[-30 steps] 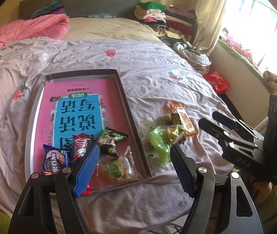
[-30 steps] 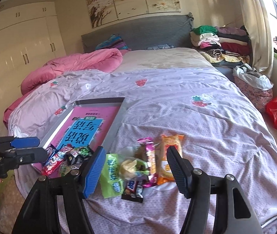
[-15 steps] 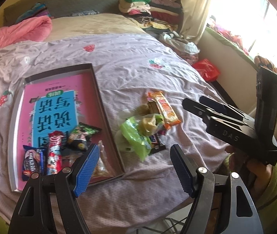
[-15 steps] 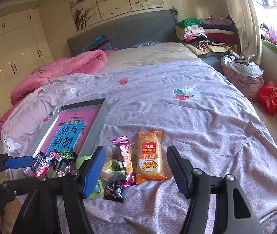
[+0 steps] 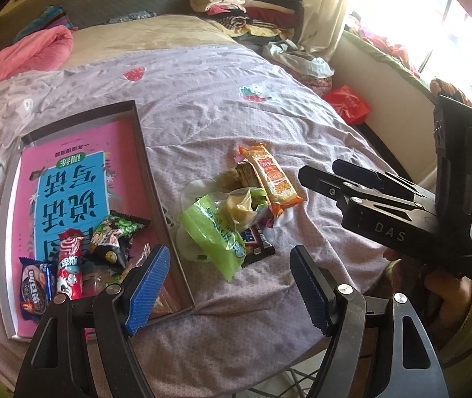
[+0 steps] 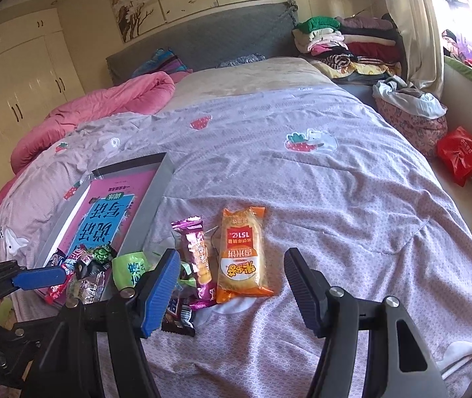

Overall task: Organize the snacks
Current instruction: 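Grasp the green-and-clear bag with the left tool while the right tool grasps the orange corn-puff bag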

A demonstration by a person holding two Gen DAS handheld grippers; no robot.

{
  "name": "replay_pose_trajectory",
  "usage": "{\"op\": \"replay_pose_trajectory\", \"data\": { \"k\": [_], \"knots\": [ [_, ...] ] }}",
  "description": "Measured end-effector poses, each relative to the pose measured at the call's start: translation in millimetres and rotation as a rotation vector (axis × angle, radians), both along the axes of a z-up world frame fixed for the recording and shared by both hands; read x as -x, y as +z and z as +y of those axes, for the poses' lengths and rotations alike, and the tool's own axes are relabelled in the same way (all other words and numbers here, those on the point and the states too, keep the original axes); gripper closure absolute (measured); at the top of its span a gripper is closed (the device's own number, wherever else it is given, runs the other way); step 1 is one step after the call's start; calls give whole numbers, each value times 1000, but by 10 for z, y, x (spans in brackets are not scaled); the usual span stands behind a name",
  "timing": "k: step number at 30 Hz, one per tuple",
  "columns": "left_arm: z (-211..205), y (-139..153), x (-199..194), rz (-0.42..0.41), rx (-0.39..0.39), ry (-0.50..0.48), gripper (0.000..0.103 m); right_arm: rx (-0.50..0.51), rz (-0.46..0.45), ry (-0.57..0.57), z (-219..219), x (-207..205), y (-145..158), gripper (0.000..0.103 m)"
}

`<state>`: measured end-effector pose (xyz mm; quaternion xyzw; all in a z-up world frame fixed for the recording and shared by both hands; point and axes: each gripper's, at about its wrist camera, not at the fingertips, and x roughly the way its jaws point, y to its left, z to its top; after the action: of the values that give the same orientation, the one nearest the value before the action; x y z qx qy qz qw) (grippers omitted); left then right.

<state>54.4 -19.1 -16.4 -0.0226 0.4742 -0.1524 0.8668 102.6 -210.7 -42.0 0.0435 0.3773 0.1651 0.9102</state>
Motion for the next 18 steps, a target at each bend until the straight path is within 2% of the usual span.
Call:
{"op": "replay_pose_trajectory", "data": {
  "k": [18],
  "knots": [
    [-272,-246,-402,36,-94,-89,27,-6,53,-2,-62,-106,-154,38]
  ]
}}
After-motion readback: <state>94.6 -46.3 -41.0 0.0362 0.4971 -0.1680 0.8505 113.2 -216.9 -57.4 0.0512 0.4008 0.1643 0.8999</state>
